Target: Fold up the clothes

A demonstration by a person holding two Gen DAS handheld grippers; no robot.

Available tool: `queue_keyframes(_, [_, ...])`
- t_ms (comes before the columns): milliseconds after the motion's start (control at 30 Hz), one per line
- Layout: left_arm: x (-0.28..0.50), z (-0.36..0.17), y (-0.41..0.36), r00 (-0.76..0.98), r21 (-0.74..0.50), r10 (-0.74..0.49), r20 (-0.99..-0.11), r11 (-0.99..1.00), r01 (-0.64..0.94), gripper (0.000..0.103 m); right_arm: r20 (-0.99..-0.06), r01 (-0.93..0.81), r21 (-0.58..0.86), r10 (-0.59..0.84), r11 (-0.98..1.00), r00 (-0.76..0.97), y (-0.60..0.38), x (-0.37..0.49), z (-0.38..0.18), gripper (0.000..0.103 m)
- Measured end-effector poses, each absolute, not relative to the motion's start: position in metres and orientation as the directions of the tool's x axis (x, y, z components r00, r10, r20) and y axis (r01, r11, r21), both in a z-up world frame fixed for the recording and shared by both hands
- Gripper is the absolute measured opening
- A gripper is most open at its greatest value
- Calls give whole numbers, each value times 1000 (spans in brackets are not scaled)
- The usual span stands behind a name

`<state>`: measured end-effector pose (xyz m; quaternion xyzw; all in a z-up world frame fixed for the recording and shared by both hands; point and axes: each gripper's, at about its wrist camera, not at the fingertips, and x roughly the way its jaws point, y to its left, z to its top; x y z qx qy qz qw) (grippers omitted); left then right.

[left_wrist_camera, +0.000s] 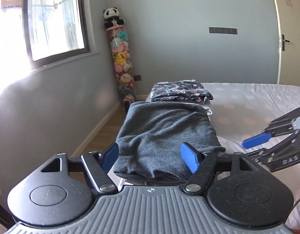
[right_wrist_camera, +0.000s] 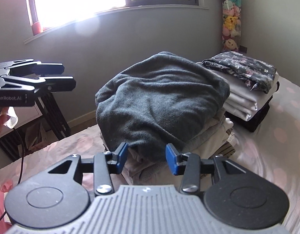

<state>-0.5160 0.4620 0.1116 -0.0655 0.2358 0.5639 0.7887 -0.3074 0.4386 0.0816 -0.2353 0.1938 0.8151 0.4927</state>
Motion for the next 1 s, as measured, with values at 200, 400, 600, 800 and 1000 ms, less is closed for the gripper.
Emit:
queue_keyframes(200, [-502,121,429,198,200,915,-352,280,-939,91,-497,-912,40,784,-408,-372,399,-297,106,69])
queue_keyframes(400, [-490,127,399,167,193,943,-289,228,-954,94,-390,-936,-12,864,-350,-318,358,-290,128,86])
queue_keyframes(600, [-482,124,378,144,121,938,-316,191,-974,99,-309,-956,-16,911,-293,-274,323,-285,137,93])
queue_keyframes(800, [-476,116,355,116,55,924,-364,146,-988,99,-271,-966,-23,931,-259,-243,289,-291,132,94])
queue_keyframes(1000, [-468,100,325,76,26,913,-400,95,-995,99,-263,-974,37,938,-225,-226,258,-290,119,98])
